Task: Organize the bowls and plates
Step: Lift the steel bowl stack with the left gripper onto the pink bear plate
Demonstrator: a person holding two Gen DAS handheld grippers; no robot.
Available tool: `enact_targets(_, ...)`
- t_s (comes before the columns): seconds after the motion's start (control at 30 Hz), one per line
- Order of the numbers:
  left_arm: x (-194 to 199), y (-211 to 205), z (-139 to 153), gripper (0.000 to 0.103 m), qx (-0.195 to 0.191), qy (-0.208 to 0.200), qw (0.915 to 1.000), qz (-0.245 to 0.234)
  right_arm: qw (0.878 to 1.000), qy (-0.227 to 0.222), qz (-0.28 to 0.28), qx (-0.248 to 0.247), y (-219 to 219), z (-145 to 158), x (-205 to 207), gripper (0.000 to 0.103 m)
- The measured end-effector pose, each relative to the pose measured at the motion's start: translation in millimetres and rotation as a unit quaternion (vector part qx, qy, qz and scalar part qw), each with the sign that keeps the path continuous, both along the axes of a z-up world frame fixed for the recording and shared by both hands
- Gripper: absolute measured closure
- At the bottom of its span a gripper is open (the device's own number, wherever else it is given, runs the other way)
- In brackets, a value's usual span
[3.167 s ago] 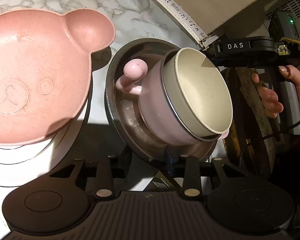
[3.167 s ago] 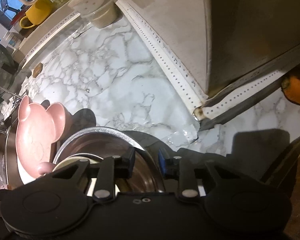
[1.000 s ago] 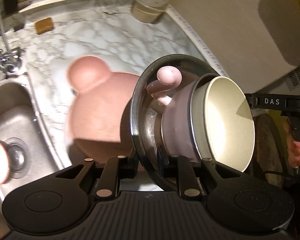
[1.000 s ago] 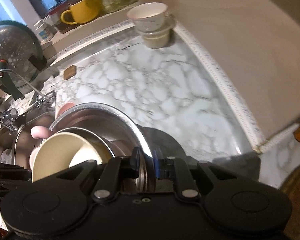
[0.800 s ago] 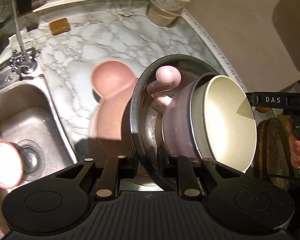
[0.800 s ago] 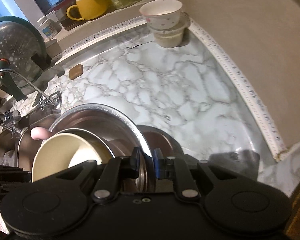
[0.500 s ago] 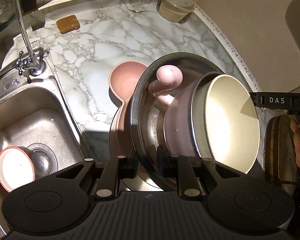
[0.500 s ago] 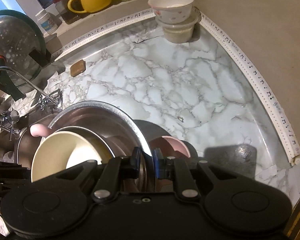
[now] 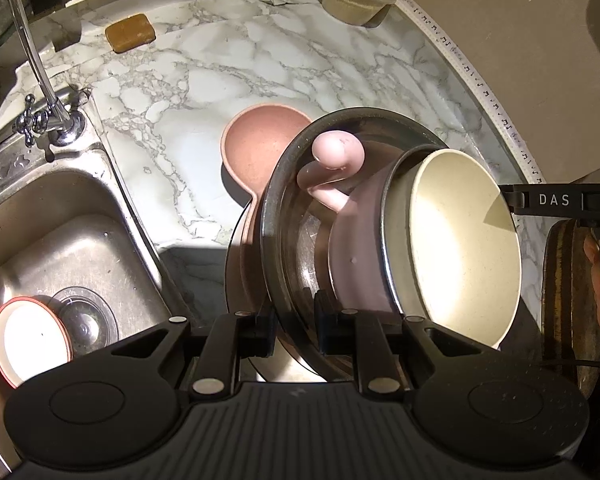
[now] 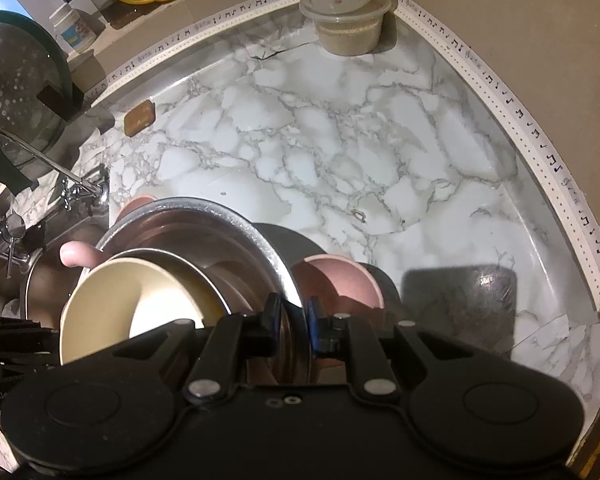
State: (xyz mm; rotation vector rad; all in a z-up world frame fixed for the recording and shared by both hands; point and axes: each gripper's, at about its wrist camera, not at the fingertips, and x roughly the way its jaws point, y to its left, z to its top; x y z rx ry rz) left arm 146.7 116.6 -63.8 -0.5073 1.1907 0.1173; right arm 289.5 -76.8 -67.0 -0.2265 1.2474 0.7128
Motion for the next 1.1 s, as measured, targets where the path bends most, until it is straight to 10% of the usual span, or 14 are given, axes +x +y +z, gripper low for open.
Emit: enact_targets(1.1,-0.7,-0.5,-0.6,0.076,0.026,0.005,0.9996,0.005,1.000,0.004,0.006,0.015,-8.2,-3.3,-1.3,0.077)
